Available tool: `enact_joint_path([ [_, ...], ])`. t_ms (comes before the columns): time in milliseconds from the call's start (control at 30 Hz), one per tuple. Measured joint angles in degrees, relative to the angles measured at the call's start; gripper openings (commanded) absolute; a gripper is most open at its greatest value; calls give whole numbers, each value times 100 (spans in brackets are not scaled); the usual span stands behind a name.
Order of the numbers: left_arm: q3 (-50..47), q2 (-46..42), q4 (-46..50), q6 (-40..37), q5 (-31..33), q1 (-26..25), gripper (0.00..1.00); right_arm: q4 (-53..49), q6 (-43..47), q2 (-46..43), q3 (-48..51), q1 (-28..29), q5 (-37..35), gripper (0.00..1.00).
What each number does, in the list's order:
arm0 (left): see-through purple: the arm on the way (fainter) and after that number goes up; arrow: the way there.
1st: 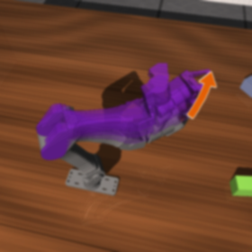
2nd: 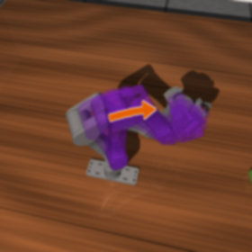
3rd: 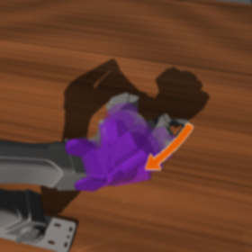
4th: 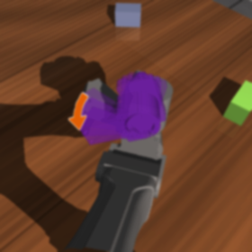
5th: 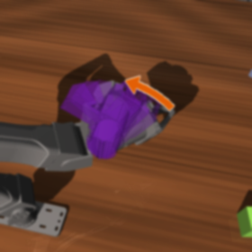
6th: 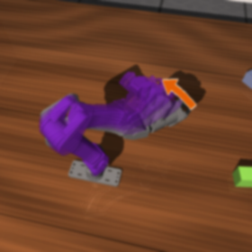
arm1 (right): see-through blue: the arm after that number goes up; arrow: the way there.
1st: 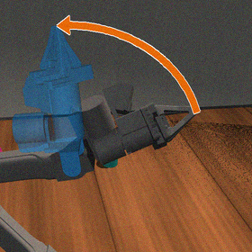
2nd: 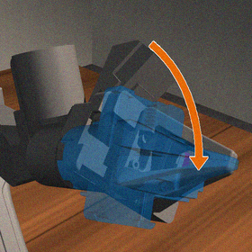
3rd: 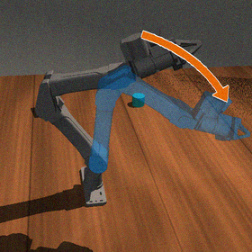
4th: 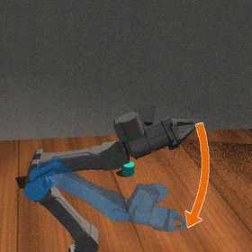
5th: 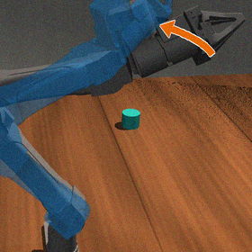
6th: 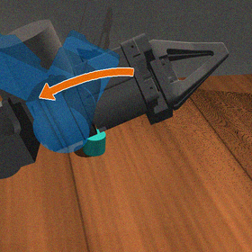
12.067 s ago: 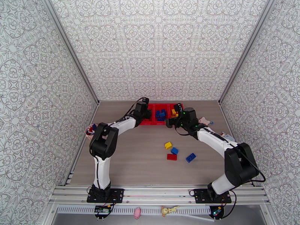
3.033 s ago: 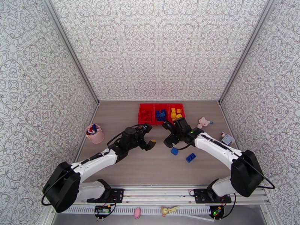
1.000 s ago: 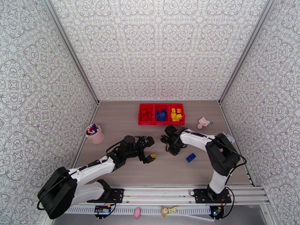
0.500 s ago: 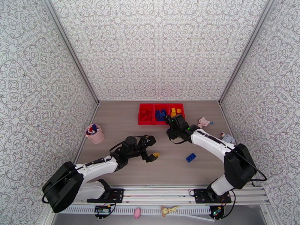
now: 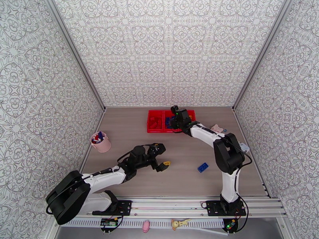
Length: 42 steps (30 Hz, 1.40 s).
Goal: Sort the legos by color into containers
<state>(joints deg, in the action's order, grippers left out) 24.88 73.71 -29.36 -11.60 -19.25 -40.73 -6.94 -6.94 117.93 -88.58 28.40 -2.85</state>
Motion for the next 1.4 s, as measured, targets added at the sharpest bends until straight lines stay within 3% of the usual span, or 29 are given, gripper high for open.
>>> enact_joint_path([
  [233,-31,-52,0,-42,0,11,100,9,-81,879,-984,-42,-76,22],
  [467,-42,-101,4,-50,-7,59,100,13,-59,1106,-1248,-39,-105,64],
  [567,-42,-142,22,-63,-46,90,100,55,-55,997,-1134,-39,-111,74],
  [933,0,-219,271,-153,-369,223,100,472,-269,-1386,1320,-39,-295,99],
  [1133,243,-229,590,-374,-765,275,100,223,-894,-2660,2564,-39,-693,100],
  [1400,485,-236,1045,-756,-1211,280,100,-973,-2391,-3980,3635,-39,-1198,100],
])
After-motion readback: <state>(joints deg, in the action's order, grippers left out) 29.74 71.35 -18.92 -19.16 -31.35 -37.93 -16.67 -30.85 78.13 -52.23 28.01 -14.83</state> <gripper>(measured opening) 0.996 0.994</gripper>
